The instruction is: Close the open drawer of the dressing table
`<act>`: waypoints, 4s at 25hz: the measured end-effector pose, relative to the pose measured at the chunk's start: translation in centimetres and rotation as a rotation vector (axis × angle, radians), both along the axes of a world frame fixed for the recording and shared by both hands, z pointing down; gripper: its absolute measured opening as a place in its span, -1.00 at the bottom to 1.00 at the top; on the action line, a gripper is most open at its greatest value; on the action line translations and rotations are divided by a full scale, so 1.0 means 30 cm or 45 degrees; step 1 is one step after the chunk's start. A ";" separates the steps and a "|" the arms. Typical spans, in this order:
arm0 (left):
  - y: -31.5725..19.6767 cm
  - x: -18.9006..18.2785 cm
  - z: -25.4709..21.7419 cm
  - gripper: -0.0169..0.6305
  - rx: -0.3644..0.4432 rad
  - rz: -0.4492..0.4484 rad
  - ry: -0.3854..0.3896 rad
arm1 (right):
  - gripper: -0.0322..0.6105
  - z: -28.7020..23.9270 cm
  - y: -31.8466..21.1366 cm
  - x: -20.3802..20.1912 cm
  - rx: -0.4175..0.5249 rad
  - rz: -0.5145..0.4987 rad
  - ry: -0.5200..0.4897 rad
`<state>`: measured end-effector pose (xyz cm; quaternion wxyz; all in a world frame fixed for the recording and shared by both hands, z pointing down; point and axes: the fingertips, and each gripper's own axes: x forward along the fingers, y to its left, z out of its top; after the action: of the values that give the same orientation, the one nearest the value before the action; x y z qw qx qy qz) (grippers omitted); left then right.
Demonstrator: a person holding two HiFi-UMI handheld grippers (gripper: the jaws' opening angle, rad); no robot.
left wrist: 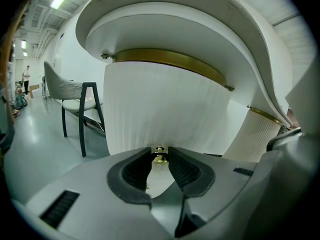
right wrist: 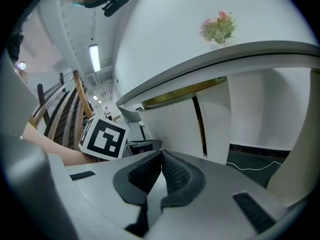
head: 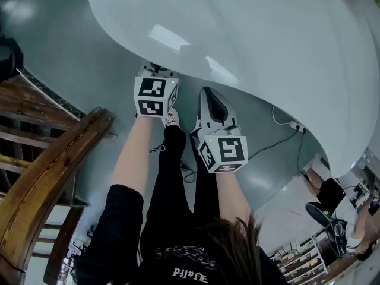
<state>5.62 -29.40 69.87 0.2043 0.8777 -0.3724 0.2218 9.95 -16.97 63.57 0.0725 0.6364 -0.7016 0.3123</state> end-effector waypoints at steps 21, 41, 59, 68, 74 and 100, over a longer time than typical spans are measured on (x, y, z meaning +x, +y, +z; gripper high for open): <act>-0.044 0.028 0.006 -0.57 0.075 -0.010 0.036 | -0.82 0.012 -0.103 0.017 0.043 -0.056 0.016; 0.101 -0.027 -0.023 -0.34 -0.088 -0.059 0.059 | -0.82 -0.103 0.004 0.009 0.046 -0.052 -0.036; 0.453 -0.035 -0.715 -0.34 0.042 0.106 0.177 | -0.81 -0.596 0.212 0.091 0.174 -0.024 0.068; 0.555 -0.019 -0.900 -0.34 0.062 0.136 0.208 | -0.81 -0.743 0.303 0.092 0.203 0.021 0.071; 0.567 -0.007 -0.995 -0.34 0.106 0.118 0.226 | -0.81 -0.833 0.318 0.139 0.265 0.043 0.101; 0.687 0.091 -1.255 -0.34 0.294 0.184 0.250 | -0.81 -1.077 0.403 0.187 0.421 -0.056 0.271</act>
<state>8.35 -8.79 32.23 0.1211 0.9374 -0.3093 0.1048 15.57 -4.89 31.27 0.0474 0.6535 -0.7455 0.1221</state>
